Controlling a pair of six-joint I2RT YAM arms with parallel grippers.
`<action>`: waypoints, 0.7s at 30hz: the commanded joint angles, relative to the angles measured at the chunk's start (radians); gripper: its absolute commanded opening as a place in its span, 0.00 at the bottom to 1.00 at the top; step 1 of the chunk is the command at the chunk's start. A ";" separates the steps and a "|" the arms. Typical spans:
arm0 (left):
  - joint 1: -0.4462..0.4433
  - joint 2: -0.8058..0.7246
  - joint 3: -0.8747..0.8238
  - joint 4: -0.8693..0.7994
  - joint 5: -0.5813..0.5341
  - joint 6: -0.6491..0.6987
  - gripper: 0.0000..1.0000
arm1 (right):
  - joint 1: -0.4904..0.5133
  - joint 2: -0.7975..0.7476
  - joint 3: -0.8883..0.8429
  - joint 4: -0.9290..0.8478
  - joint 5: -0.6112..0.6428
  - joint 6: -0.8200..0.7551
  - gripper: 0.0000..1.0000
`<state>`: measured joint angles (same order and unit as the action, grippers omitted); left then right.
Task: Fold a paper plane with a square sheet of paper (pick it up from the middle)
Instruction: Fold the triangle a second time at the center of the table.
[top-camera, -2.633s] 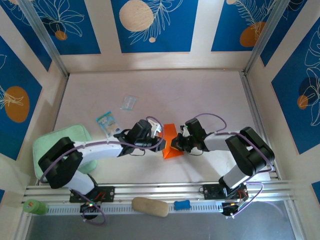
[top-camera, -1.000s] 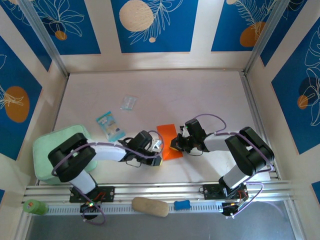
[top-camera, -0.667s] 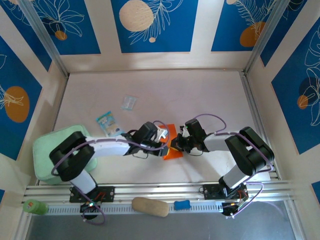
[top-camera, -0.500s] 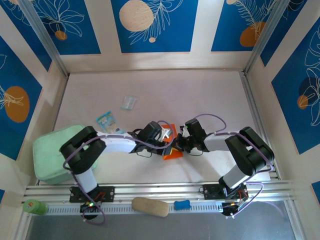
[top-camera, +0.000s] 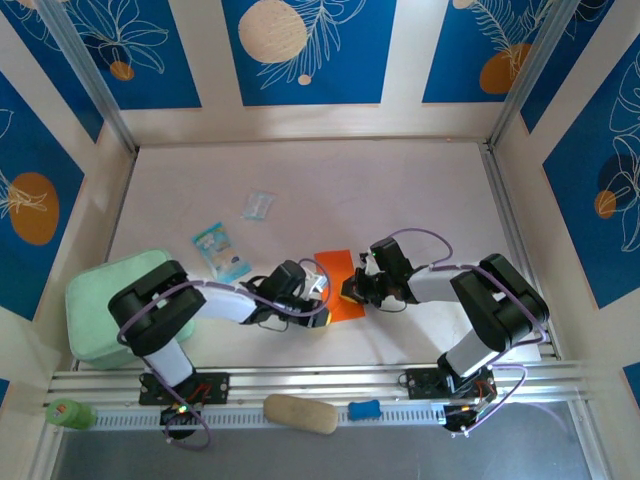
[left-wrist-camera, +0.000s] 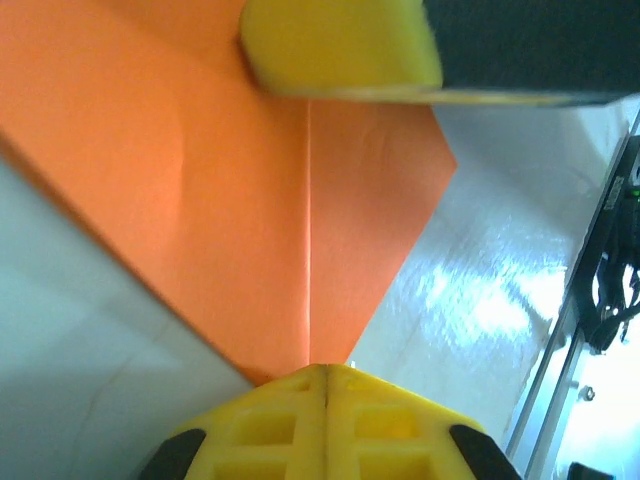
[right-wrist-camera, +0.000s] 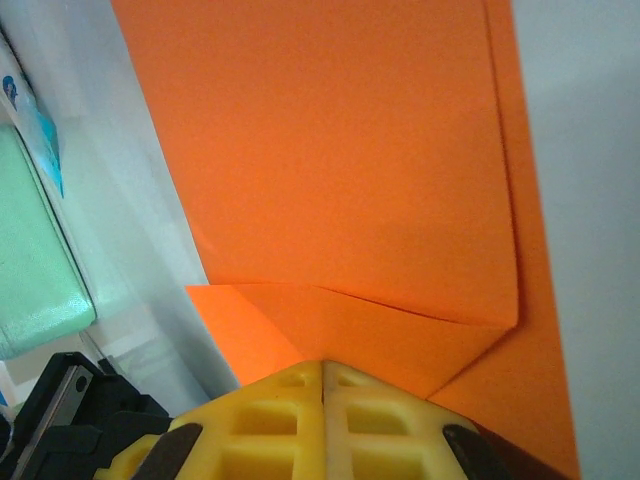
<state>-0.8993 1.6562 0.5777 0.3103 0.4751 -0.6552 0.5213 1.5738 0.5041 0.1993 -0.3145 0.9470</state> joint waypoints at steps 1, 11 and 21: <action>-0.009 -0.041 -0.026 -0.169 0.026 0.023 0.04 | -0.012 0.000 -0.008 -0.088 0.063 -0.007 0.00; -0.002 -0.075 0.108 -0.140 -0.056 0.037 0.03 | -0.010 0.002 0.000 -0.085 0.052 -0.005 0.00; 0.025 0.105 0.160 -0.088 -0.087 -0.019 0.04 | -0.011 -0.027 0.003 -0.103 0.054 -0.008 0.00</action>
<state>-0.8833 1.7206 0.7311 0.2272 0.4076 -0.6544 0.5182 1.5608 0.5045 0.1822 -0.3023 0.9470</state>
